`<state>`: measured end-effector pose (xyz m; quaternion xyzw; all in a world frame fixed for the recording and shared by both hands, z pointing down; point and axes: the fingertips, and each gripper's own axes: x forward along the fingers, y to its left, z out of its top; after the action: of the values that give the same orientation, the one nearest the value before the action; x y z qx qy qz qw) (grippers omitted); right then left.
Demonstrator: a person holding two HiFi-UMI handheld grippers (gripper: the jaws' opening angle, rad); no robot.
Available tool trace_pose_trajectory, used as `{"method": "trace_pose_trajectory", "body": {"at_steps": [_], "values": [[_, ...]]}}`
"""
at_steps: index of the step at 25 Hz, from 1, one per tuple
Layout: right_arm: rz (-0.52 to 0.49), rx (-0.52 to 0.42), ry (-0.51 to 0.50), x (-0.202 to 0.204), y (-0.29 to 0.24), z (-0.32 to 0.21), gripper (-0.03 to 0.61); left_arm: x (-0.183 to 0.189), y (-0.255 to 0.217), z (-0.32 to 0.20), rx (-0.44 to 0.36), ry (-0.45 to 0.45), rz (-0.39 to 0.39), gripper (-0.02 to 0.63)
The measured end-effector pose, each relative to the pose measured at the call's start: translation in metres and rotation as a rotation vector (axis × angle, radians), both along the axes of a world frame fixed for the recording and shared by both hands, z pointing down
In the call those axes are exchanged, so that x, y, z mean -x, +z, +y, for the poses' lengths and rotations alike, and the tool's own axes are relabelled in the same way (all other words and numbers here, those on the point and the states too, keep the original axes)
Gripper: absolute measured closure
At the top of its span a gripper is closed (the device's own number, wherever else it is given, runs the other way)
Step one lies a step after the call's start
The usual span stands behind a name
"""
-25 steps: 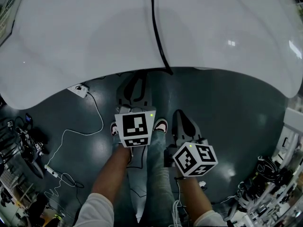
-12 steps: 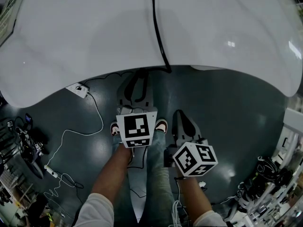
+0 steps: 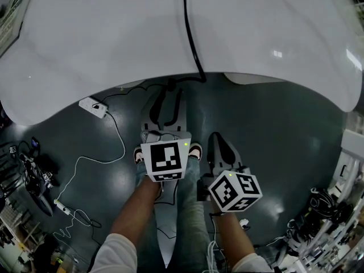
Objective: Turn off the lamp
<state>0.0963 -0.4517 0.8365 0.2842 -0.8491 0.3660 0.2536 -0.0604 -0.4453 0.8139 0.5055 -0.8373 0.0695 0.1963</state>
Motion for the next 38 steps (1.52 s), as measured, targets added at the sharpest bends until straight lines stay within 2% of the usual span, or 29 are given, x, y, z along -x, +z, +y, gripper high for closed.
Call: {"method": "trace_pose_trajectory", "body": {"at_steps": [7, 11, 25, 28, 38], "values": [[-0.009, -0.002, 0.005, -0.002, -0.006, 0.004, 0.580, -0.008, -0.012, 0.017, -0.032, -0.024, 0.061, 0.498], [-0.009, -0.007, -0.006, -0.001, -0.008, 0.007, 0.580, -0.018, -0.016, 0.030, -0.017, -0.023, 0.047, 0.589], [0.011, -0.018, -0.048, 0.008, -0.015, 0.020, 0.580, -0.040, 0.001, 0.076, 0.061, -0.006, 0.175, 0.607], [0.001, -0.031, -0.055, 0.015, -0.030, 0.020, 0.580, -0.036, -0.009, 0.082, 0.056, 0.003, 0.201, 0.607], [-0.023, -0.053, -0.081, 0.049, -0.090, 0.031, 0.580, -0.023, -0.080, 0.095, 0.069, 0.040, 0.212, 0.607]]}}
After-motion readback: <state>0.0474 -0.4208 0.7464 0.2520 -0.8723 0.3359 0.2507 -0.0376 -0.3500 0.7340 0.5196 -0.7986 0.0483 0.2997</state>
